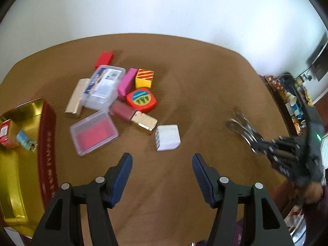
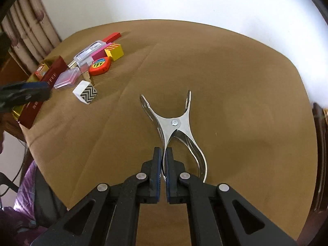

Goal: Organize rigid objects
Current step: 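Grasp the white cube with left tool while right lifts the clip, then carry the white cube into the tray and open left while right carries clip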

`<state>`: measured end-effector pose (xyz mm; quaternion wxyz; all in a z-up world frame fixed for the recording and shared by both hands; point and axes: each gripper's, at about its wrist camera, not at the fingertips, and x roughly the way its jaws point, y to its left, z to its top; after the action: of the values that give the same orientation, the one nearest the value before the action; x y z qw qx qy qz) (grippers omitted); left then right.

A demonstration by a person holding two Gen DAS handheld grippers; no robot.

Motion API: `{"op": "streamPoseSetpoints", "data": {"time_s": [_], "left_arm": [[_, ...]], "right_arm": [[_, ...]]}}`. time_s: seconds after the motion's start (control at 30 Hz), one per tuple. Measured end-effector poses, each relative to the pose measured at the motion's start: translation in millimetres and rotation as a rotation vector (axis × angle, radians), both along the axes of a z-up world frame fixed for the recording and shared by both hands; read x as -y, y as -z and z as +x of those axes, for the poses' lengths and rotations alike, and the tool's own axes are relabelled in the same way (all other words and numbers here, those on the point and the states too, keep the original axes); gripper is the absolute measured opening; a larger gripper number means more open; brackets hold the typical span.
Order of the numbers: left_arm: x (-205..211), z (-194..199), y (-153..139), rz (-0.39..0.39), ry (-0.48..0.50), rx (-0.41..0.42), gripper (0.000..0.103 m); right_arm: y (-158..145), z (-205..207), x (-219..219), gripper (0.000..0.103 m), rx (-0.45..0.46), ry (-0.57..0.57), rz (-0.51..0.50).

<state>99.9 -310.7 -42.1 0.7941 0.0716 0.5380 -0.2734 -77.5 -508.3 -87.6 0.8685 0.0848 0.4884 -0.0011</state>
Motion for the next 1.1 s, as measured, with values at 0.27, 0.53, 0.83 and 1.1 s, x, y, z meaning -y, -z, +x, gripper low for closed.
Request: {"op": "streamPoseSetpoints", "data": {"time_s": [0.27,0.53,0.83,1.1], "left_arm": [[28,25,28,0.088,-0.030,-0.056,0.063],[42,27,41,0.114,-0.027,-0.039,0.053],[27,1,29,0.078,-0.040,-0.023,0.030],[-27,-27,-16,0.042,-0.061,0.031,0.030]], "right_arm": [[8,-21,16,0.003,0.026,0.035,0.094],[8,-19,23,0.003,0.047,0.048,0.131],[18,-17,27,0.005,0.008,0.062,0.157],[22,-5,22,0.008,-0.061,0.039,0.123]]}}
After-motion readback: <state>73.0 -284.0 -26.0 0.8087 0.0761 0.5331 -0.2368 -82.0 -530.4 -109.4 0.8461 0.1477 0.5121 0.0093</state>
